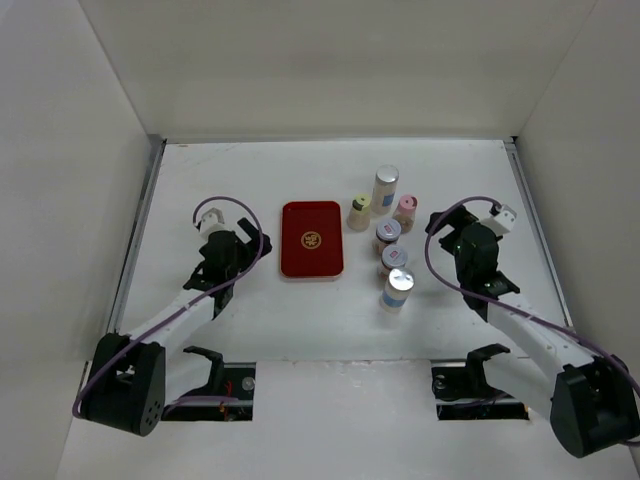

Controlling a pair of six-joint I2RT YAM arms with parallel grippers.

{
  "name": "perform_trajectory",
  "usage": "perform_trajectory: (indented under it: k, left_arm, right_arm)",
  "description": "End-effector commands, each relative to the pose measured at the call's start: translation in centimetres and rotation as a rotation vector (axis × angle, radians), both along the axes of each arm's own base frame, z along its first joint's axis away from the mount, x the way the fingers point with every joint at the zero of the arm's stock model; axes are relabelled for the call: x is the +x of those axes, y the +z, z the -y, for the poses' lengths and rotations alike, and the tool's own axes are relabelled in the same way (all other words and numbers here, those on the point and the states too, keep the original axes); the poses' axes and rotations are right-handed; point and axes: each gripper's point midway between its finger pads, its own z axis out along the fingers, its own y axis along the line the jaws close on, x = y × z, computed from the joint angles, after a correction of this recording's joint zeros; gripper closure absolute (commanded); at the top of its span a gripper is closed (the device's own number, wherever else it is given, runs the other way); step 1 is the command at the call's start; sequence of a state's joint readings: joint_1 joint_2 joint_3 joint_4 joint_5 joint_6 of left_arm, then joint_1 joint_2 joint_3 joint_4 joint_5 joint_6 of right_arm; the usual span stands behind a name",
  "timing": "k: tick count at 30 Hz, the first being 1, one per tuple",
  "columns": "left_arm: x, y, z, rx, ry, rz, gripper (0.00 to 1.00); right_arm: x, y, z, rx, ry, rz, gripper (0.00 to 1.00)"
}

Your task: Organize the condiment bottles

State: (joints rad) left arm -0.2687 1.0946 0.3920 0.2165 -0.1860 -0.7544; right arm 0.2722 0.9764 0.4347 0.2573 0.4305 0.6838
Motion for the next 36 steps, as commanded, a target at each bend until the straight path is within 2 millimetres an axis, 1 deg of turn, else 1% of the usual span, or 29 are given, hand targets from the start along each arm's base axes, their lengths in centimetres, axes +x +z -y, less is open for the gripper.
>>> perform_trajectory:
  k: [1,2,4,7,8,10,12,13,14,15,16,17,18,19,21,22,23,24,25,28,29,31,33,36]
  left_arm:
    - [1.7,3.3,0.4,-0.029,0.002,0.09,0.0]
    - [1.9,3.7,0.5,-0.029,0.006,0.107,0.0]
    - [1.9,3.9,0.7,-0.024,0.008,0.118,0.0]
    - [2.0,2.8,0.6,-0.006,0.026,0.1,0.0]
    - [2.1,2.5,0.6,-0.004,0.026,0.092,0.0]
    - [2.3,2.1,0.8,0.001,0.021,0.078,0.0]
    - [2.4,1.7,1.6,0.004,0.002,0.069,0.0]
    - [2.4,1.4,2.1,0.005,-0.01,0.067,0.0]
    - [2.3,1.2,2.4,0.005,-0.019,0.063,0.0]
    - [2.2,1.0,2.5,0.004,-0.025,0.061,0.0]
    - [2.2,1.0,2.4,0.003,-0.019,0.068,0.0]
    - [2.3,1.1,2.3,0.002,-0.013,0.077,0.0]
    - [2.3,1.2,2.3,0.0,-0.011,0.085,0.0]
    - [2.3,1.1,2.6,-0.001,-0.018,0.084,0.0]
    - [2.3,1.2,3.2,-0.006,-0.038,0.079,0.0]
    - [2.2,1.5,3.2,-0.008,-0.037,0.085,0.0]
    - [2.1,1.9,2.9,-0.007,-0.027,0.098,0.0]
    - [2.0,1.9,2.5,-0.004,-0.012,0.107,0.0]
    - [1.9,1.9,2.3,-0.005,-0.004,0.113,0.0]
    - [1.8,2.2,2.4,-0.01,-0.017,0.13,0.0]
    - [1.7,2.2,2.4,-0.013,-0.024,0.127,0.0]
    - [1.6,2.2,2.1,-0.015,-0.018,0.131,0.0]
    - [1.7,1.7,1.9,-0.016,-0.012,0.118,0.0]
    - [1.8,0.9,2.4,-0.024,-0.039,0.087,0.0]
  right_arm:
    - [0.6,4.0,-0.9,-0.007,0.015,0.078,0.0]
    - [0.6,4.5,-1.2,-0.015,0.022,0.082,0.0]
    - [0.6,5.2,-1.9,-0.049,0.046,0.074,0.0]
    - [0.6,7.1,-4.5,-0.13,0.136,0.102,0.0]
    - [0.5,7.6,-5.1,-0.138,0.15,0.118,0.0]
    - [0.2,9.1,-5.8,-0.131,0.158,0.163,0.0]
    - [0.1,10.5,-6.3,-0.111,0.175,0.205,0.0]
    - [0.2,11.0,-6.7,-0.106,0.195,0.224,0.15]
    - [0.3,11.3,-7.2,-0.108,0.22,0.235,0.45]
    - [0.6,11.5,-7.5,-0.119,0.231,0.234,0.71]
    - [1.0,11.4,-7.8,-0.132,0.241,0.223,0.85]
    - [1.5,11.2,-8.1,-0.153,0.25,0.197,0.9]
    - [2.2,10.9,-8.3,-0.178,0.257,0.159,0.93]
    - [2.8,10.6,-8.3,-0.207,0.255,0.116,0.93]
    - [4.3,10.0,-9.1,-0.266,0.267,0.056,0.87]
    - [5.0,9.6,-9.2,-0.292,0.265,0.031,0.83]
    - [5.8,9.4,-9.6,-0.313,0.266,0.01,0.74]
    - [6.6,8.9,-10.1,-0.336,0.281,-0.014,0.61]
    - [7.5,8.5,-10.2,-0.364,0.283,-0.039,0.49]
    - [9.3,7.6,-10.8,-0.419,0.292,-0.085,0.24]
    - [10.0,7.4,-11.1,-0.43,0.292,-0.093,0.18]
    - [11.0,6.8,-11.6,-0.452,0.309,-0.121,0.12]
    - [12.2,6.4,-11.7,-0.481,0.303,-0.149,0.06]
    - [13.7,5.7,-11.9,-0.48,0.309,-0.181,0.04]
